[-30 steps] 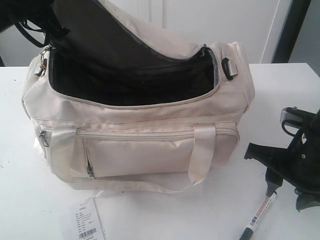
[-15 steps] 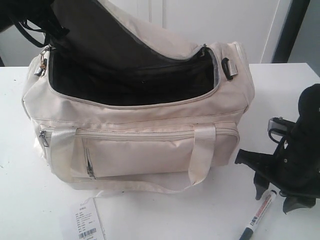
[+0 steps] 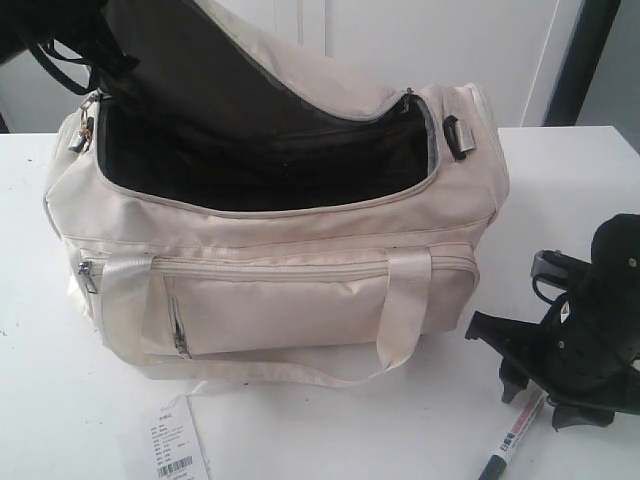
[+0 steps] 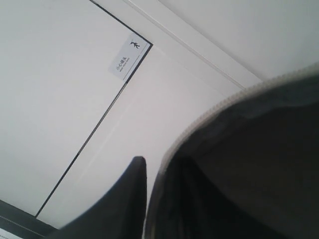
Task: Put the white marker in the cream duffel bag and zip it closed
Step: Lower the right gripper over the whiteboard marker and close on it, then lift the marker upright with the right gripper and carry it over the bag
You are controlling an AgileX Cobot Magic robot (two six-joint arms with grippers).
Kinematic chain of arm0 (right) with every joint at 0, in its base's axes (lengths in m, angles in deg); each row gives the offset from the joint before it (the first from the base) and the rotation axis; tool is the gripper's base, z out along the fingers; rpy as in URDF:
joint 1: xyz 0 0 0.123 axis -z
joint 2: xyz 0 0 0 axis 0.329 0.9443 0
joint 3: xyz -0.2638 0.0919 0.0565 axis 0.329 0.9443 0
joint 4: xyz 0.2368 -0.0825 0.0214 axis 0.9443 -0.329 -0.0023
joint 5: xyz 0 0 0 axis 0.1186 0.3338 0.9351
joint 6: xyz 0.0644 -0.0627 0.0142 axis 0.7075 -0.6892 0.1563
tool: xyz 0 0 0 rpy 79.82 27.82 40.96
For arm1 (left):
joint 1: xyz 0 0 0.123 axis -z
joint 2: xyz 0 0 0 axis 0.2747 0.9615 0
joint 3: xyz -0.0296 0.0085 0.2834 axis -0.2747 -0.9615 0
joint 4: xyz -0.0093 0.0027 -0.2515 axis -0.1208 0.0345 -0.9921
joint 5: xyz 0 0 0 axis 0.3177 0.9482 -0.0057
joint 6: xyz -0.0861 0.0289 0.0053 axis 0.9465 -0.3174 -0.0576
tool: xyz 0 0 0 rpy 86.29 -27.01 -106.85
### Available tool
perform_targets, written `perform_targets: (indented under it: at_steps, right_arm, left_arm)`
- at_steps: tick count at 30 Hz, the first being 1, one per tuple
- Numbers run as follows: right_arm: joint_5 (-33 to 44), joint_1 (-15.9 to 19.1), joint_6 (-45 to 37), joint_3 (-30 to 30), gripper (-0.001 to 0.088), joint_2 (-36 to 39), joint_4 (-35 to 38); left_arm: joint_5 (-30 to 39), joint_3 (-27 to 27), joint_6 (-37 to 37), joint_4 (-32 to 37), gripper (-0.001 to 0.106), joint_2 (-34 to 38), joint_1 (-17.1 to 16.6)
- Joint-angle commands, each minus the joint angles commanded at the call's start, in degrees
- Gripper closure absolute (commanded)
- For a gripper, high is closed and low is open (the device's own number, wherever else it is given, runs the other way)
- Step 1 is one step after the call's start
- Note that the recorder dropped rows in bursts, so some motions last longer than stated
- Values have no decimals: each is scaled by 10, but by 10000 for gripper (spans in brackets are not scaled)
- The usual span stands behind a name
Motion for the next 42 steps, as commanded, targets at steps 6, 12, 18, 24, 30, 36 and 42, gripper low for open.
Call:
perform_targets:
  at_steps: [6,12,18,24,30,36,42]
  right_arm:
    - [0,0,0,0,418,18,0]
    - [-3,0,-2,0,853,18,0]
    - [-12,0,-30,0,868,-3,0]
    - [-29,0,-93,0,868,-95,0]
    - [-51,0,-148,0,868,-178,-6]
    - [-71,0,-163,0,868,-227,-52]
    - [-93,0,-163,0,868,-265,-129]
  left_arm:
    - [0,0,0,0,759,0,0]
    - [0,0,0,0,759,0,0]
    - [0,0,0,0,759,0,0]
    - [0,0,0,0,759,0,0]
    - [0,0,0,0,759,0,0]
    - [0,0,0,0,759,0,0]
    - [0,0,0,0,759,0,0]
